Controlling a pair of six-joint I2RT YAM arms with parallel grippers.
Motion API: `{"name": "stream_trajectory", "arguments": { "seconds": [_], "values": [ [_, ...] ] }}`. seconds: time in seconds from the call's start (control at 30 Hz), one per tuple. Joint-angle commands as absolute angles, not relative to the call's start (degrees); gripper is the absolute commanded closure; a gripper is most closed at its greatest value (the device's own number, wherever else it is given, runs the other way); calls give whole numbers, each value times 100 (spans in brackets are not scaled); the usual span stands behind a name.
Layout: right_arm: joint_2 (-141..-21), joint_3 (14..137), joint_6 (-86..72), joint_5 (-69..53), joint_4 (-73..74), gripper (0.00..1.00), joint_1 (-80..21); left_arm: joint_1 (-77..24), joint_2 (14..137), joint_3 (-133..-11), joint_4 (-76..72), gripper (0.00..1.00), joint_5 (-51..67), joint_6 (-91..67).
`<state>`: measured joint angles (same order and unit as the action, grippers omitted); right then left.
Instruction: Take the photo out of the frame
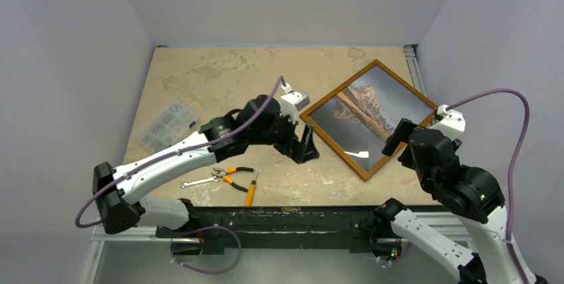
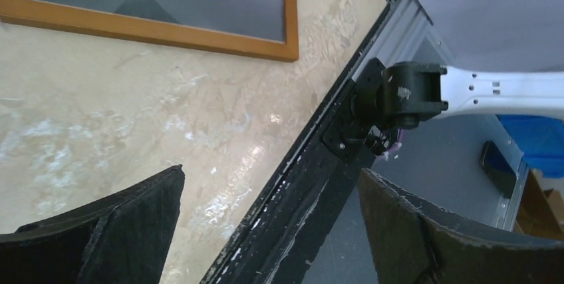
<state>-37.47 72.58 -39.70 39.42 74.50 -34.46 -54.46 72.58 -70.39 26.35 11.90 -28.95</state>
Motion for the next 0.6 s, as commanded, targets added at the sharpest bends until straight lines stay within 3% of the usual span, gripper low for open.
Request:
{"name": "stream_trajectory", "arguments": {
  "seconds": [0.0,0.27,0.57],
  "values": [
    [-3755,6904,-5297,4180,7943,1,-3436,-6038,7627,-7004,2080,1,936,-2999],
    [-3115,5602,-6652,4401,7664,1,-3436,-6543,7800,-6846,1838,1,925,-3141],
    [-3908,5345,-7720,4445,7380,3,-3423,-6556,7275,-6433,1911,2,595,-3072]
  ]
}}
